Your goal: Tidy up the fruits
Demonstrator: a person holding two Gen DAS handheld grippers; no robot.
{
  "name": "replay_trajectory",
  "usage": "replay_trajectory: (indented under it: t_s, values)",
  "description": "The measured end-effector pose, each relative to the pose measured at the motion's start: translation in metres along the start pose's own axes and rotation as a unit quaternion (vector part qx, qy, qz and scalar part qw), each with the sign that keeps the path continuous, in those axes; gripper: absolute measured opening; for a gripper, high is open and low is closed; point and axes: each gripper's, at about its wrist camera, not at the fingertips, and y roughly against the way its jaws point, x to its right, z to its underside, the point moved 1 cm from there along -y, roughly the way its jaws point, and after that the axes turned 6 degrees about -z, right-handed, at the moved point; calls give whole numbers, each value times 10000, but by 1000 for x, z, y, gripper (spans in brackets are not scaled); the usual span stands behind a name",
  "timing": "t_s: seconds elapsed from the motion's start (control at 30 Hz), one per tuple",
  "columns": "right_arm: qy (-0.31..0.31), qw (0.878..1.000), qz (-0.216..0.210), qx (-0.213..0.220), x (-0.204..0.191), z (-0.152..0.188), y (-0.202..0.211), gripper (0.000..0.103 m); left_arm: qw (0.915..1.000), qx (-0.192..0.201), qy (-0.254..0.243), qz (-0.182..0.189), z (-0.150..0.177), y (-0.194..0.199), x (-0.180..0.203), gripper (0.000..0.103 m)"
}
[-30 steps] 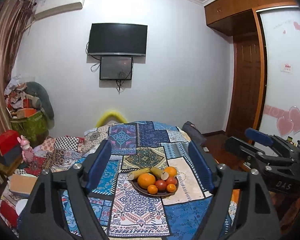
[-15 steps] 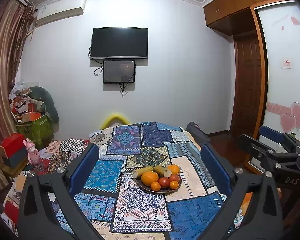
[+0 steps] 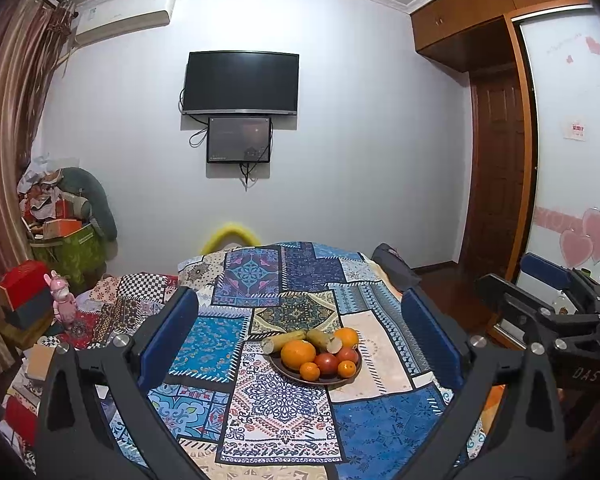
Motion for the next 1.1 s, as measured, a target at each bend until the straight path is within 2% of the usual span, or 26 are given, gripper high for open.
replay_trajectory:
  t_s: [1.1]
  values:
    - [20,10000,69,-13,1,-2,3,103,9999,-26,44,132,1,-2,2,103]
